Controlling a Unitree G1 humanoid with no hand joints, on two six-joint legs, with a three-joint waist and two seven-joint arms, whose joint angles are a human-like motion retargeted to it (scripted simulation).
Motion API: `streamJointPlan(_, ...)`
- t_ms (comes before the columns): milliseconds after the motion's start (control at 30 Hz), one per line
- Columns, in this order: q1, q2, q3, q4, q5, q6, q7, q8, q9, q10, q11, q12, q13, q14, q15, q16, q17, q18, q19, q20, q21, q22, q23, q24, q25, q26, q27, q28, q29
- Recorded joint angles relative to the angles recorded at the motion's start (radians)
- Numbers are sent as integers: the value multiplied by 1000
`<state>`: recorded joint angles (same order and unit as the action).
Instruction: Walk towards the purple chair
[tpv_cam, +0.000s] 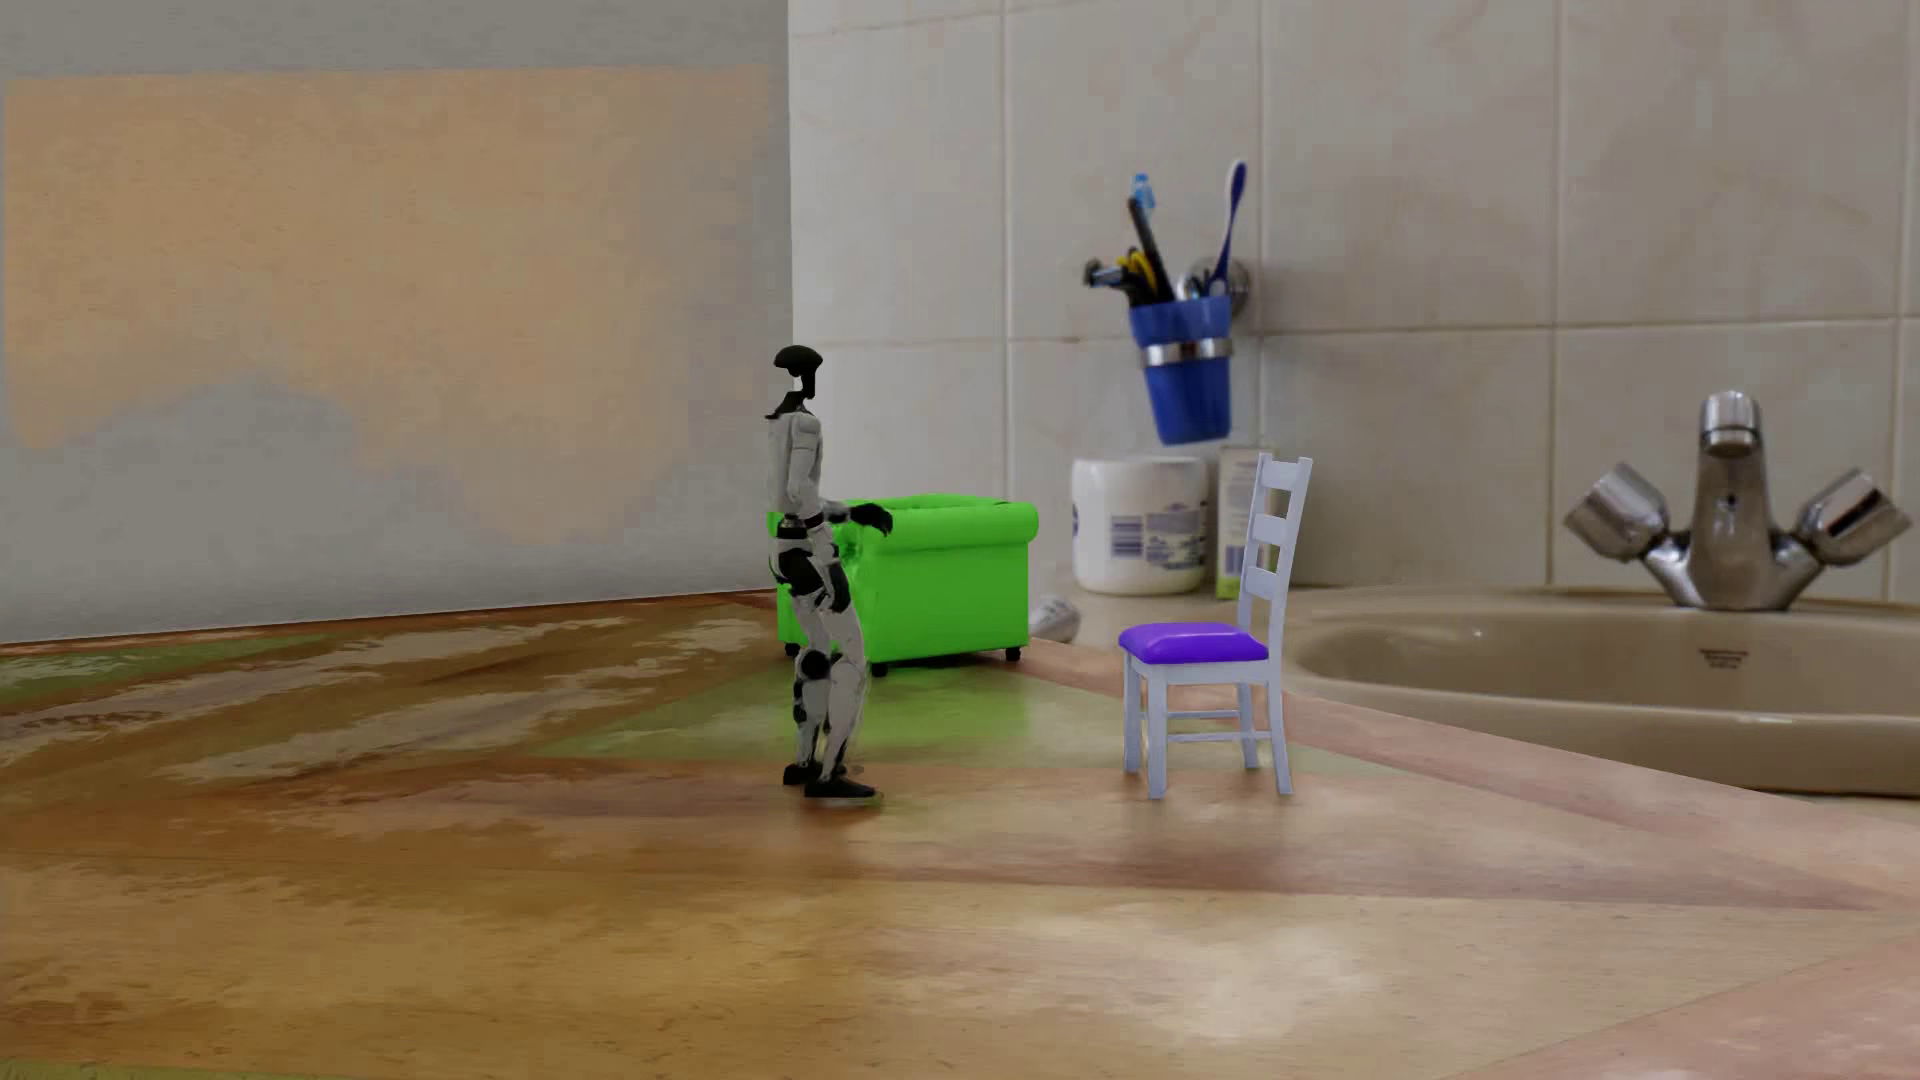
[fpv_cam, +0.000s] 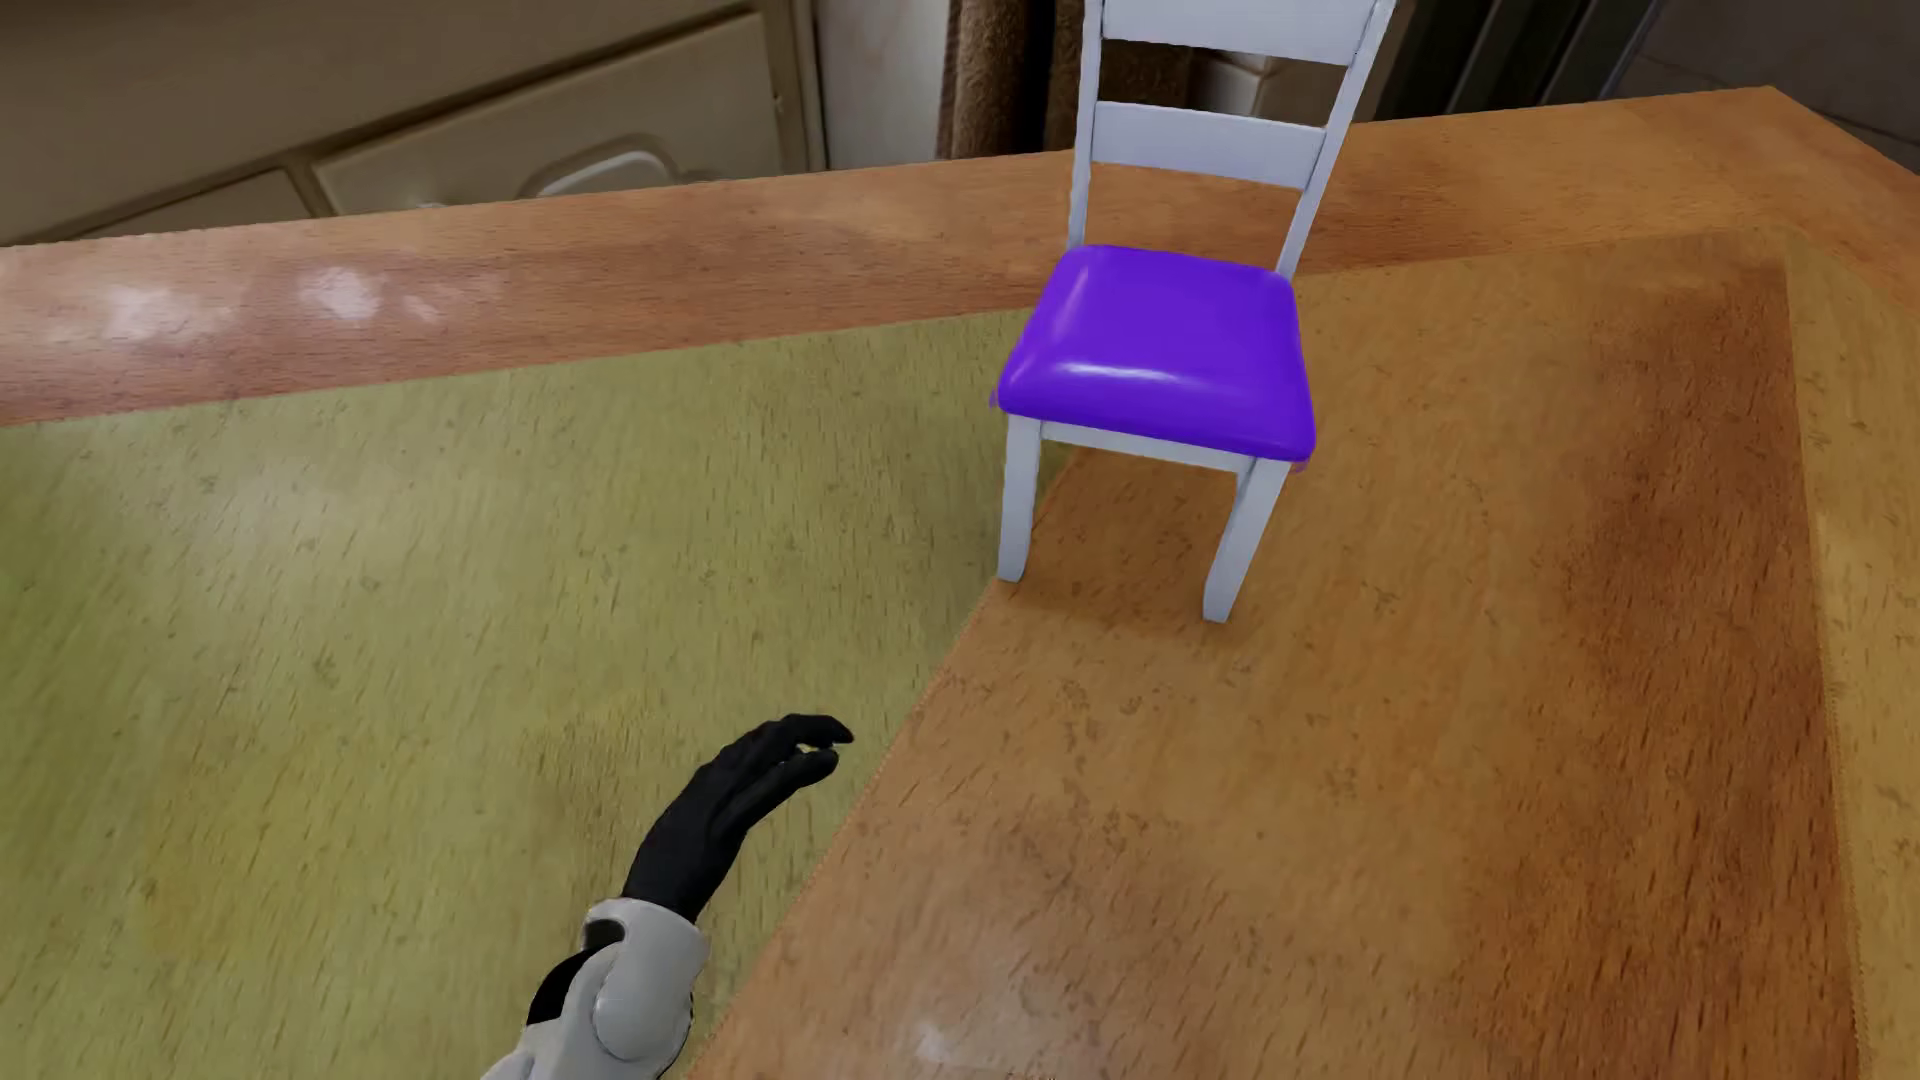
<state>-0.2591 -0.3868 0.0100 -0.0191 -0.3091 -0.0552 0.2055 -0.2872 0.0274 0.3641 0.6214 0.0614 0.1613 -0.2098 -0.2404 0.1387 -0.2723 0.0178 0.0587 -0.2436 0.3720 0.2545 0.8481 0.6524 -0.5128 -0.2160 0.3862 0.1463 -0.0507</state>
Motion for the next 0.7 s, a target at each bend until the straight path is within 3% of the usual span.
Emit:
streamJointPlan(33,16,41,-5,-1,42,-4,-18,2,-5,-36,-143,-2,45,5,97,11,0,-4,-56,-5,8,0,8,-4,16,16,-1,-24,9)
streamJointPlan(67,16,75,-6,-7,41,-9,-35,-33,-9,-38,-196,-1,91,2,79,14,1,-10,-60,-2,5,15,4,-15,35,39,-3,-39,12)
streamJointPlan(133,9,125,-7,-3,52,-9,-62,-77,-12,-29,-268,24,143,-13,101,4,38,-18,-26,47,4,78,4,-27,63,131,7,-31,17)
streamJointPlan(200,6,132,-6,14,69,-4,-70,-89,-13,-21,-282,84,134,-32,97,-51,64,-33,-25,168,38,160,12,-19,60,238,9,46,68)
streamJointPlan(233,13,134,-3,25,81,-1,-65,-88,-15,-27,-288,115,107,-38,96,-89,68,-38,-33,240,59,205,12,-51,48,285,3,86,82)
streamJointPlan(300,29,138,3,49,109,3,-48,-73,-18,-42,-302,167,25,-44,96,-121,79,-51,-38,341,71,305,9,-134,34,350,-2,100,43)
streamJointPlan(333,35,138,3,63,124,6,-37,-61,-20,-44,-305,195,-24,-48,94,-101,81,-58,-41,341,79,363,2,-136,19,373,-12,70,20)
streamJointPlan(367,37,137,3,77,137,8,-26,-51,-22,-37,-304,208,-76,-53,91,-78,79,-64,-45,312,111,417,-6,-104,-34,412,-20,20,6)
streamJointPlan(400,33,134,3,91,149,10,-20,-44,-22,-21,-299,229,-122,-61,85,-49,88,-69,-51,277,103,466,-28,-61,-41,436,-23,-46,-11)
streamJointPlan(467,13,124,6,117,167,16,-13,-37,-21,28,-278,242,-175,-82,66,-7,106,-78,-61,230,48,543,-117,13,7,469,-79,-175,-53)
streamJointPlan(533,-27,108,12,148,185,25,-19,-32,-17,118,-236,240,-208,-117,35,8,105,-89,-72,242,30,574,-205,47,21,489,-140,-222,-100)
streamJointPlan(633,-150,92,18,183,191,42,-79,-58,-7,354,-158,215,-215,-116,-27,17,89,-122,-83,279,20,534,-300,63,10,456,-175,-191,-130)
streamJointPlan(700,-185,96,22,151,186,51,-181,-78,-5,389,-133,193,-208,-168,-45,7,77,-148,-82,292,20,489,-283,61,28,420,-169,-133,-126)
